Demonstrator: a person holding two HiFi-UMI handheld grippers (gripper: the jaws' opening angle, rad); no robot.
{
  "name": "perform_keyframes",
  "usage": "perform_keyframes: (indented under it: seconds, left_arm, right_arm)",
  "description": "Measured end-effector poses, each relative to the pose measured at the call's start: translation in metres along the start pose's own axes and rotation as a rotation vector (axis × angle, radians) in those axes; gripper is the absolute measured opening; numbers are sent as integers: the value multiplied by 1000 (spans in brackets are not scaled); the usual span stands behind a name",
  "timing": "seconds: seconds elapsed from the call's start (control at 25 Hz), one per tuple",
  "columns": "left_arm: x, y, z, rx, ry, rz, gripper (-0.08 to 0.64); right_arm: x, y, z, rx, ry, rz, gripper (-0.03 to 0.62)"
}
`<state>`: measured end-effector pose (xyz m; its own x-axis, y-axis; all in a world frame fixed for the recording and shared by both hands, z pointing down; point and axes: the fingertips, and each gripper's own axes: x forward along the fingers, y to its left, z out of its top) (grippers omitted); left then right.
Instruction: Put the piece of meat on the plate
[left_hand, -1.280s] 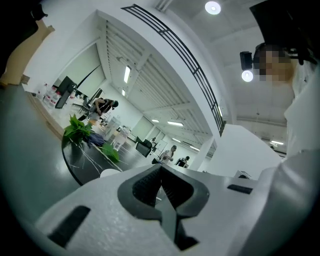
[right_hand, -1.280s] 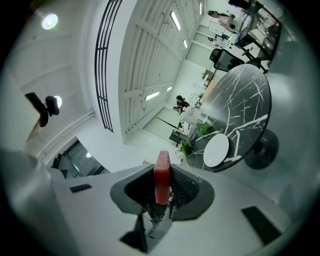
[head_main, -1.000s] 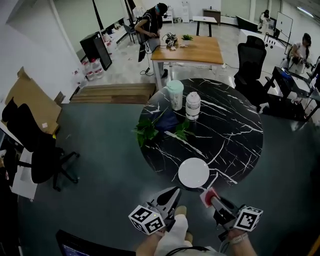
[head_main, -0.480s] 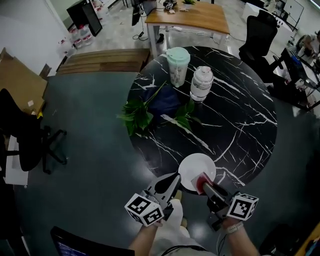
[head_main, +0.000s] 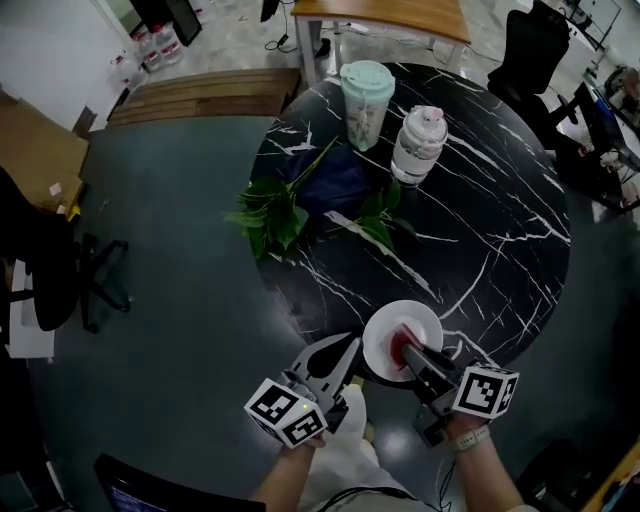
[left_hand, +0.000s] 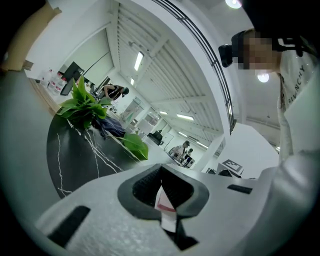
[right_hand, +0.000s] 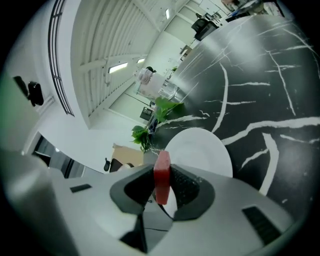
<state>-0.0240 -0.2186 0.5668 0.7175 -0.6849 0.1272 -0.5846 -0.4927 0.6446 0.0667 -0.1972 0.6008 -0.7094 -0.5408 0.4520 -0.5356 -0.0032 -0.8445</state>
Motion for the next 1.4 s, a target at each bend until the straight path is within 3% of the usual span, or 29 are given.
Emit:
perform_keyframes:
  seconds: [0.24,0.48,0.72,0.84,1.16,1.32,1.36,1.4]
  left_arm:
    - [-6,1,5,-14,-20,5,9]
    - [-11,5,9,-13,-41,16,9]
    - [-18,-1,0,-33,-37,19,9]
    - [-20,-4,-3,-32,-37,21,9]
    - [-34,-39,-6,0,-56,-3,9]
    - [-48,-69,-8,26,-61,-15,9]
    - [-51,-77,-7,28,-67,-15,9]
    - [-54,-85,-6,30,-78,-13,9]
  right_arm:
    - [3,-7,5,-288,76,-121,89]
    - [6,-7,12,-540,122,-190,117]
    - [0,-16,14,-618,137,-257,142]
    - [-9,-11,21,-664,91,-263,143]
    - [-44,27,18,-585,-56,-96,143]
    - [-67,53,-3,-614,-78,-32,140]
    - [-74,60,-8,-632,-88,-26,131]
    - [-81,67,-13,-652,-101,-23,82]
